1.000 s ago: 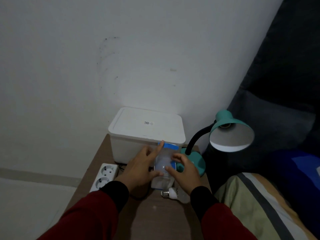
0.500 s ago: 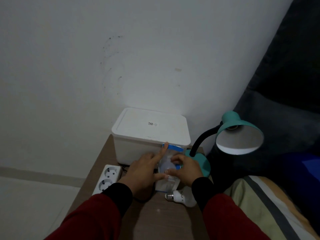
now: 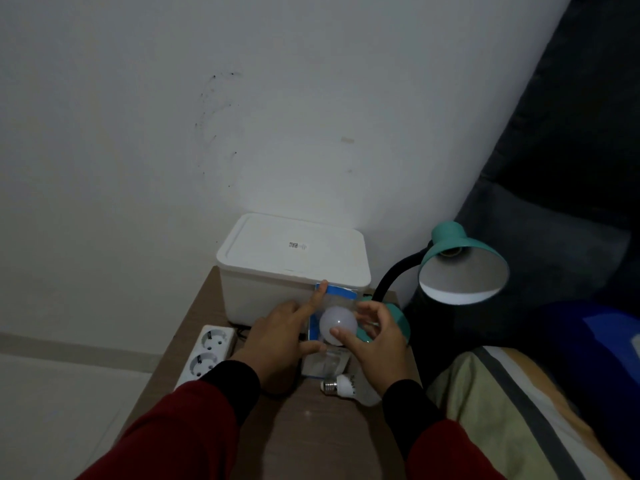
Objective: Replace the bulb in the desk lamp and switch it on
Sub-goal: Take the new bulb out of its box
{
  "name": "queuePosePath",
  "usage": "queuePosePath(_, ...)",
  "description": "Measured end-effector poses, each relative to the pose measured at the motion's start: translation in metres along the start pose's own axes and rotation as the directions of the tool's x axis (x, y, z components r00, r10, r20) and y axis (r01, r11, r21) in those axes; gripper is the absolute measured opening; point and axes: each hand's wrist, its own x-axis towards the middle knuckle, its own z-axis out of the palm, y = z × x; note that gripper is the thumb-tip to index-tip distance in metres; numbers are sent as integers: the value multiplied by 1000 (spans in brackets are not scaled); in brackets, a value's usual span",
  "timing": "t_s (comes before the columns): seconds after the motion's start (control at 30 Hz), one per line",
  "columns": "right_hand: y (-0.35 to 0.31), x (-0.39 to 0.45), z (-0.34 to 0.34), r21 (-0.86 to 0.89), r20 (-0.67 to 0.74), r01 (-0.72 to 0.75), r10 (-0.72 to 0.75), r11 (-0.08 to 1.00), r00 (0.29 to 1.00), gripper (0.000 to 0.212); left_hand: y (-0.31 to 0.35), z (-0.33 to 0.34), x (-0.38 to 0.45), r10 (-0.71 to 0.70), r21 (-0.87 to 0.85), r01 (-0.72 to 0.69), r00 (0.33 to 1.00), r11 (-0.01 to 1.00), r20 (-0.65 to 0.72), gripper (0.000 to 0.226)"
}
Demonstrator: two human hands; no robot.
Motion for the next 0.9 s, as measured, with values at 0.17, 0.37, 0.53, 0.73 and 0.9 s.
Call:
queuePosePath(0.17,-8,-11,-9,-25,-1,48,-48,999,999,53,5,-3,-2,-37,11,37,999,999,-17,103)
queuePosePath(0.37,-24,-19,-30,-17,10,96,-96,995,995,38,17,-7,-12,-64,-71,57,993,996,-98,103)
queuePosePath(0.53,-42,-21,-43,345,-74,2,26,939,997,25,29,-7,-24,-82,-213,44,981,976,-176,76)
queuePosePath(0.73,-45,-23,-42,501,-113,-37,108,865,988,22,36,-3,-36,-81,-196,15,938,980,-336,22)
queuePosePath(0.9,-43,-22,-34,528,-116,-56,138,848,984,23,36,-2,-38,-153,-262,64,929,963,-338,18)
